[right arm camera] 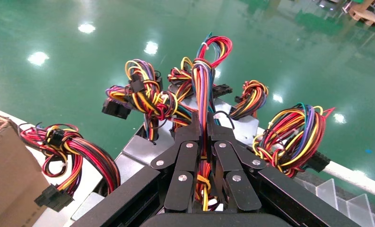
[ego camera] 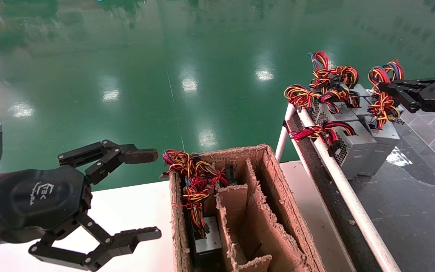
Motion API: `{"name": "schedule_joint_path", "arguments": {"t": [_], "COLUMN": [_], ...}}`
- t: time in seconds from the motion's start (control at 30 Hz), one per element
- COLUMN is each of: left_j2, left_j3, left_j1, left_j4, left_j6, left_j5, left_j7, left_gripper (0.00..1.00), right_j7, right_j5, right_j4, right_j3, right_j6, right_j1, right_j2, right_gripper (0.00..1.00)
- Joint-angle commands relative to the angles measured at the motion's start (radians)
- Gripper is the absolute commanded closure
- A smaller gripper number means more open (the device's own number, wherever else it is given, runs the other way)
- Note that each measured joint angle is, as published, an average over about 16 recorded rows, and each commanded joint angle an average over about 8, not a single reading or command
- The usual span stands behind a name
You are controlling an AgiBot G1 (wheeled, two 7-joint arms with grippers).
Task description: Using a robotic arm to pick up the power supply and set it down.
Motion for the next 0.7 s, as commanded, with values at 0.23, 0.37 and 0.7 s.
{"name": "schedule_joint_path", "arguments": {"t": [0.23,0.37,0.7], "left_j2": [0.000,0.000,0.000], "left_j3": [0.000,0.000,0.000], "left_j1": [0.000,0.000,0.000], "left_j4": [0.000,0.000,0.000], "left_j6": [0.000,0.000,0.000], "left_j5": [0.000,0.000,0.000], "left_j7": [0.000,0.000,0.000], "left_gripper": [0.00,0.00,0.00], "right_j7": [-0.001,-0.002,0.006], "right_j5": [0.002,0.000,0.001], "right_j4": [-0.003,-0.004,-0.006], "right_j3": [0.001,0.000,0.001], "right_j6": [0.007,0.014,0.030], "right_j1": [-0.007,-0.008,-0.003], "right_j2": [-0.004,-0.005,0.000], "right_gripper": [0.00,0.00,0.00]}}
